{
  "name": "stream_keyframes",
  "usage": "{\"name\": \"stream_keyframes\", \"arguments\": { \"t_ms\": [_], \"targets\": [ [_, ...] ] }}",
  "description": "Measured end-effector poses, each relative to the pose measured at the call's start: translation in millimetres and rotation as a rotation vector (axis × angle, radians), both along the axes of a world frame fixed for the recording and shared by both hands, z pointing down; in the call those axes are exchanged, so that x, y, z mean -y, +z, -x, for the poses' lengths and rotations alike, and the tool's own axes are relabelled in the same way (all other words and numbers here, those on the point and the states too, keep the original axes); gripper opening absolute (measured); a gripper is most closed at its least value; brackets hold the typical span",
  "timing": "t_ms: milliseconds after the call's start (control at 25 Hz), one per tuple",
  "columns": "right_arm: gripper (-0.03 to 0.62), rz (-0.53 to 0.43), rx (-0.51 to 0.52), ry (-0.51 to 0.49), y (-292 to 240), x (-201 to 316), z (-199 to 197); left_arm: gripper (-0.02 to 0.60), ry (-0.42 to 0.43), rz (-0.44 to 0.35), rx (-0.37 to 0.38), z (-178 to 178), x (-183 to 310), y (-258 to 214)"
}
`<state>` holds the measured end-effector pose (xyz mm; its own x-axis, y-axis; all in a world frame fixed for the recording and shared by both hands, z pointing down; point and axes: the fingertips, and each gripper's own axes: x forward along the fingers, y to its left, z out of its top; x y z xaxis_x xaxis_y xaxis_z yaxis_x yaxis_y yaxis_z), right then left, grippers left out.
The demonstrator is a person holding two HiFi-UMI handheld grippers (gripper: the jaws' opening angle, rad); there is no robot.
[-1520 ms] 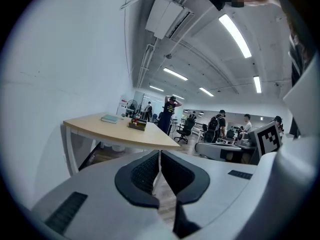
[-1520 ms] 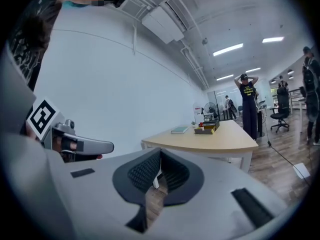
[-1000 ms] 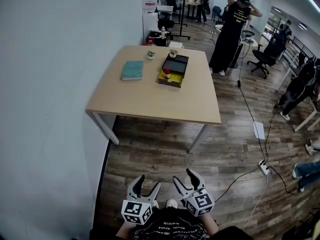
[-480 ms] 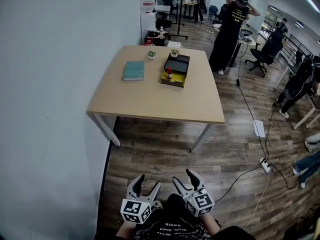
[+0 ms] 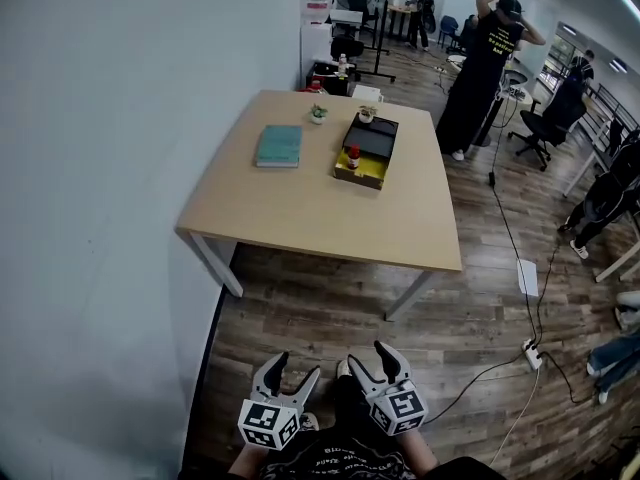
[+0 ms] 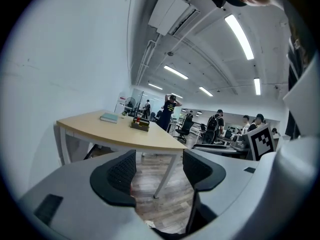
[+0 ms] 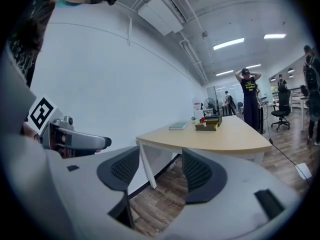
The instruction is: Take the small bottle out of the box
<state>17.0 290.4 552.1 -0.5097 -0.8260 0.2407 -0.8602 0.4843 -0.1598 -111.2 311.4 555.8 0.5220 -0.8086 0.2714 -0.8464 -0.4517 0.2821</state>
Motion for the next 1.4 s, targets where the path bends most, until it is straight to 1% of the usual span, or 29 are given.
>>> {"name": "stream_keyframes", "arguments": {
  "t_ms": [120, 320, 480, 720, 880, 960, 1160, 1400],
  "targets": [
    [0.278, -0.008, -0.004, -0.007, -2, 37, -15, 0.301, -0.01, -0.006, -0.03, -15, 31, -2],
    [0.278, -0.017, -0.019, -0.016, -3, 96, -41, 0.301, -0.016, 0.01, -0.012, -43, 84, 4],
    [0.278, -0.025, -0.024, -0.032, -2, 134, -61, 0.301, -0.034, -0.004, -0.005, -63, 131, 2],
    [0.278, -0.035, -0.016, -0.06, 0, 184, -93, 0.301, -0.071, -0.017, 0.003, -97, 185, 0],
    [0.278, -0.048, -0.008, -0.059, -2, 209, -116, 0.301, -0.072, -0.02, 0.016, -121, 202, 0],
    [0.278, -0.056, -0.007, -0.059, -6, 218, -124, 0.301, -0.078, -0.017, 0.013, -128, 209, -3],
    [0.278, -0.04, -0.001, -0.071, -3, 231, -130, 0.301, -0.084, 0.003, 0.005, -135, 224, 1],
    [0.278, -0.017, -0.01, -0.068, 6, 241, -135, 0.301, -0.068, 0.022, 0.0, -141, 239, 9]
  ]
}}
